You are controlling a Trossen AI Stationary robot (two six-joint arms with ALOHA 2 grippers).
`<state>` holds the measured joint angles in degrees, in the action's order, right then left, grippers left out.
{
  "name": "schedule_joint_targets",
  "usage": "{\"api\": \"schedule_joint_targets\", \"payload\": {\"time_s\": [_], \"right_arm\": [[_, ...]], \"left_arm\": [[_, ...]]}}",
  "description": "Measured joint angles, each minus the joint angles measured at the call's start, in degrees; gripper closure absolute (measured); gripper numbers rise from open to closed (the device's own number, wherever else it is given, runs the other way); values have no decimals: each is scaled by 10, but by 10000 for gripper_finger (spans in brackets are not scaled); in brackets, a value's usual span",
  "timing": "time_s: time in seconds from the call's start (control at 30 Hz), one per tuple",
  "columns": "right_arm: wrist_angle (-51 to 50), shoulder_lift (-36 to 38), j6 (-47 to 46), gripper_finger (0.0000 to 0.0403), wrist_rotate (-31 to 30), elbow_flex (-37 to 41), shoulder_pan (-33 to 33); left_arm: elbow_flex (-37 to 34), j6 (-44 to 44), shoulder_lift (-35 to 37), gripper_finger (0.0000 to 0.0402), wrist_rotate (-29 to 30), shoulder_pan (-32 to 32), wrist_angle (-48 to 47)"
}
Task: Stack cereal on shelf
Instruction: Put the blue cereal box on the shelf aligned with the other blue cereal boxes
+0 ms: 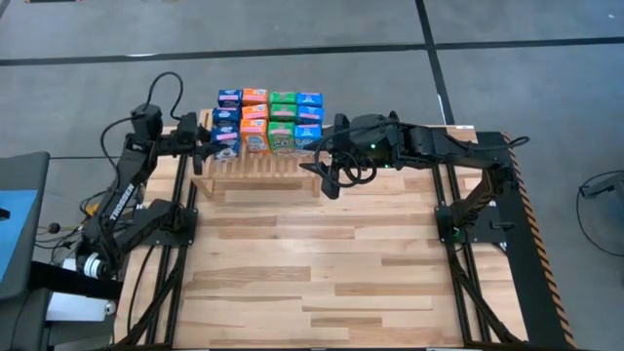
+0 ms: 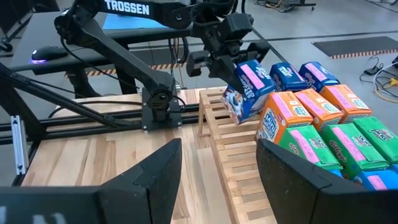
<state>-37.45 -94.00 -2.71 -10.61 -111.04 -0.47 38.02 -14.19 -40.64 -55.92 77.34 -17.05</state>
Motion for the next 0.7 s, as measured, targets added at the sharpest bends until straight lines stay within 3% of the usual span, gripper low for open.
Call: {"api": "schedule_joint_targets", "payload": {"time_s": [0.2,0.47,0.7], "right_arm": [[0,0,2,170,0,0,0],[0,0,2,170,0,0,0],[0,0,2,170,0,0,0]], "left_arm": [[0,-19,0,262,74,-21,-10],[0,-17,1,259,79,-33,-21],[0,-17,16,193,103,-33,-21]]}}
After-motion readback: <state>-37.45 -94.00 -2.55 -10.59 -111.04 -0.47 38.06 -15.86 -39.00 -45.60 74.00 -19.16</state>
